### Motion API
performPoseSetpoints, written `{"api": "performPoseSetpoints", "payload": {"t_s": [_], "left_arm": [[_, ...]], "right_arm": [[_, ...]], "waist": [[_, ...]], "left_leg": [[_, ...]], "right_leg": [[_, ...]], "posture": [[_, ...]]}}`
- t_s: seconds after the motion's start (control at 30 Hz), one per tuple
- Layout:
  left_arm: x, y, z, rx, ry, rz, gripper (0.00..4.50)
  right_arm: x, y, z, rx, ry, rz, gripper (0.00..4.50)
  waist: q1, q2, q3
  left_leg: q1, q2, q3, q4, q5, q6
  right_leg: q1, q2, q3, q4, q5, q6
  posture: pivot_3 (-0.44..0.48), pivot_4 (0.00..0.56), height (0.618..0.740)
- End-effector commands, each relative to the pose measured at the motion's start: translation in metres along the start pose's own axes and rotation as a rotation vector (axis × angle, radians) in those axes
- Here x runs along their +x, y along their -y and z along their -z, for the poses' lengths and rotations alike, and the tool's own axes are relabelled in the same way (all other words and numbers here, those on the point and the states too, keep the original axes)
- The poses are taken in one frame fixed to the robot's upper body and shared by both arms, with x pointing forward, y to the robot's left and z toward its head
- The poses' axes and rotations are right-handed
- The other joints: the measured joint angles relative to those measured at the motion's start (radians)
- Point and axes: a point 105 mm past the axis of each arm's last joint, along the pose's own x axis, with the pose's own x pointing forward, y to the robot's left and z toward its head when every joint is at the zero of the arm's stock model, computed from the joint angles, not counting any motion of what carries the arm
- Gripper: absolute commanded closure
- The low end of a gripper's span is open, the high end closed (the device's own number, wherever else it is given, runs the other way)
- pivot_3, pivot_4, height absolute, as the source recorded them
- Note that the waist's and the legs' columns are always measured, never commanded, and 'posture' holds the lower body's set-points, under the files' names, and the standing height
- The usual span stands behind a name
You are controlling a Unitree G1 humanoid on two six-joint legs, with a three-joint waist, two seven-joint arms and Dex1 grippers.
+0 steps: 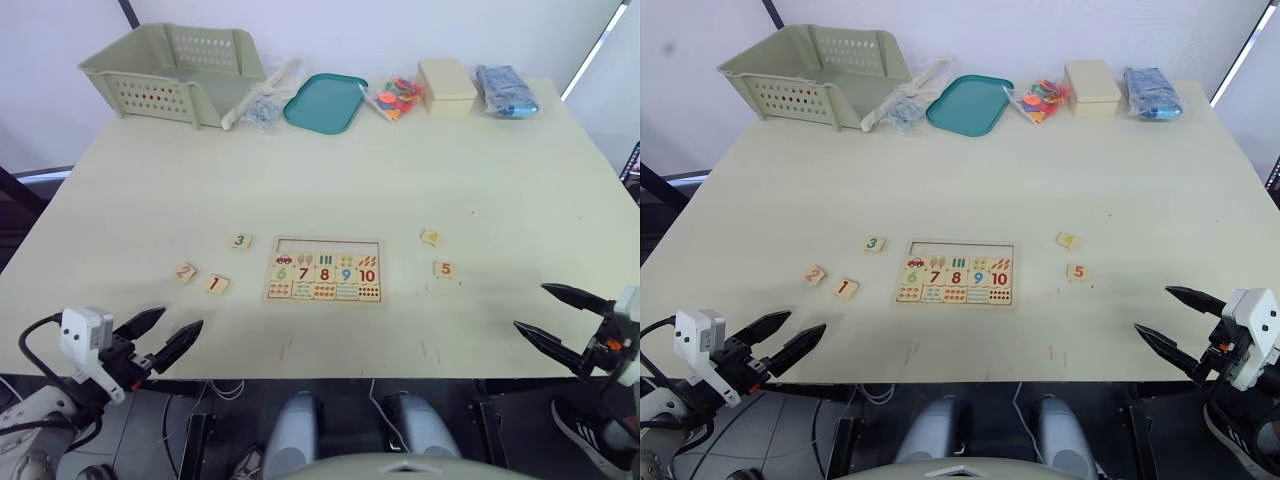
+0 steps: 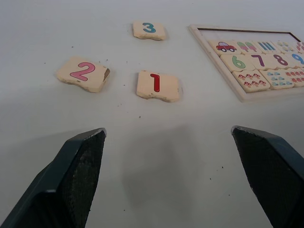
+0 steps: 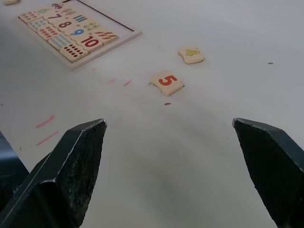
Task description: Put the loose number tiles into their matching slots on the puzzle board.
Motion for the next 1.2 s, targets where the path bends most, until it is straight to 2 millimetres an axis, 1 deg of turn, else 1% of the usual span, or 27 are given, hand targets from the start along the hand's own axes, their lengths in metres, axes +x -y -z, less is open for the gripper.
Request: {"api": "performPoseSetpoints", "payload": {"t_s": [0.03, 0.1, 0.13, 0.23, 0.33, 0.47, 0.53, 0.6, 0.73, 0.9, 0.97, 1.07, 1.17, 1.2], "left_arm": [[-0.003, 0.000, -0.019, 0.051, 0.024, 0.024, 0.00], [0.002, 0.003, -0.032, 0.101, 0.022, 0.090, 0.00], [0.005, 0.005, -0.035, 0.122, 0.012, 0.132, 0.00], [0.011, 0.005, -0.042, 0.148, -0.008, 0.208, 0.00], [0.016, 0.008, -0.050, 0.192, -0.038, 0.299, 0.00], [0.020, 0.010, -0.061, 0.283, -0.088, 0.422, 0.00], [0.022, 0.008, -0.071, 0.365, -0.129, 0.513, 0.00], [0.023, 0.003, -0.075, 0.442, -0.190, 0.587, 0.00], [0.031, -0.014, -0.086, 0.549, -0.262, 0.652, 0.00], [0.047, -0.028, -0.085, 0.709, -0.360, 0.703, 0.00], [0.056, -0.032, -0.087, 0.767, -0.373, 0.710, 0.00], [0.068, -0.034, -0.091, 0.805, -0.389, 0.729, 0.00], [0.071, -0.037, -0.087, 0.818, -0.448, 0.755, 0.00], [0.070, -0.039, -0.084, 0.825, -0.471, 0.759, 0.39]], "right_arm": [[0.007, -0.002, -0.010, -0.034, 0.046, -0.020, 0.04], [0.024, -0.010, -0.022, -0.053, 0.107, -0.098, 0.04], [0.031, -0.014, -0.029, -0.061, 0.133, -0.137, 0.04], [0.045, -0.022, -0.041, -0.089, 0.164, -0.227, 0.04], [0.053, -0.037, -0.054, -0.109, 0.191, -0.357, 0.04], [0.054, -0.054, -0.065, -0.116, 0.196, -0.482, 0.04], [0.051, -0.061, -0.070, -0.129, 0.183, -0.524, 0.04], [0.048, -0.064, -0.072, -0.139, 0.169, -0.544, 0.04], [0.040, -0.065, -0.077, -0.144, 0.160, -0.533, 0.04], [0.039, -0.066, -0.074, -0.126, 0.154, -0.504, 0.04], [0.039, -0.068, -0.074, -0.121, 0.153, -0.502, 0.04], [0.039, -0.071, -0.074, -0.122, 0.150, -0.501, 0.04], [0.040, -0.073, -0.074, -0.125, 0.152, -0.503, 0.04], [0.041, -0.075, -0.074, -0.127, 0.153, -0.505, 0.00]], "waist": [[0.000, 0.000, 0.000], [-0.001, -0.002, -0.001], [-0.001, -0.001, -0.001], [-0.001, 0.000, -0.001], [-0.001, 0.001, -0.001], [0.002, 0.000, -0.001], [0.003, 0.000, -0.001], [0.007, 0.000, -0.001], [0.008, 0.000, -0.001], [0.008, 0.000, -0.001], [0.008, 0.000, 0.000], [0.011, -0.001, 0.000], [0.009, -0.001, 0.000], [0.007, -0.001, 0.000]], "left_leg": [[0.000, 0.000, 0.000, 0.000, 0.000, 0.000], [0.000, 0.001, 0.000, 0.000, 0.000, 0.000], [0.001, 0.001, 0.000, 0.000, 0.000, 0.000], [0.001, 0.001, 0.001, 0.000, 0.000, 0.000], [0.000, 0.001, 0.001, 0.000, 0.000, 0.000], [0.000, 0.001, 0.001, 0.000, 0.000, 0.000], [0.000, 0.001, 0.000, 0.000, 0.000, 0.000], [0.000, 0.001, 0.000, 0.000, 0.000, 0.000], [0.000, 0.001, 0.001, 0.000, 0.000, 0.000], [-0.001, 0.002, 0.001, 0.000, 0.000, 0.000], [-0.001, 0.002, 0.001, 0.000, 0.000, 0.000], [-0.001, 0.002, 0.000, 0.001, 0.000, 0.000], [-0.002, 0.001, 0.001, 0.001, 0.000, 0.000], [-0.002, 0.002, 0.000, 0.001, 0.000, 0.000]], "right_leg": [[0.000, 0.000, 0.000, 0.000, 0.000, 0.000], [0.000, 0.001, 0.000, 0.000, 0.000, 0.000], [0.000, 0.001, 0.000, 0.001, 0.000, 0.000], [0.000, 0.001, 0.000, 0.000, 0.000, -0.001], [0.000, 0.002, 0.001, 0.000, 0.000, -0.001], [0.000, 0.001, 0.000, 0.000, 0.000, -0.001], [0.000, 0.001, 0.000, 0.000, 0.000, -0.001], [0.000, 0.002, -0.001, 0.001, 0.000, -0.001], [0.000, 0.001, -0.001, 0.000, 0.000, -0.001], [0.000, 0.002, -0.001, 0.000, 0.000, 0.000], [-0.001, 0.002, 0.000, 0.001, 0.000, 0.000], [-0.001, 0.002, -0.001, 0.001, 0.000, 0.000], [-0.001, 0.002, 0.000, 0.000, 0.000, 0.000], [-0.001, 0.002, 0.000, 0.001, 0.000, 0.000]], "posture": [[0.000, 0.150, 0.740], [0.000, 0.150, 0.740], [0.000, 0.150, 0.740], [0.000, 0.150, 0.740], [0.000, 0.150, 0.740], [0.000, 0.150, 0.740], [0.000, 0.150, 0.740], [0.000, 0.150, 0.740], [0.000, 0.150, 0.740], [0.000, 0.150, 0.740], [0.000, 0.150, 0.740], [0.000, 0.150, 0.740], [0.000, 0.150, 0.740], [0.000, 0.150, 0.740]]}}
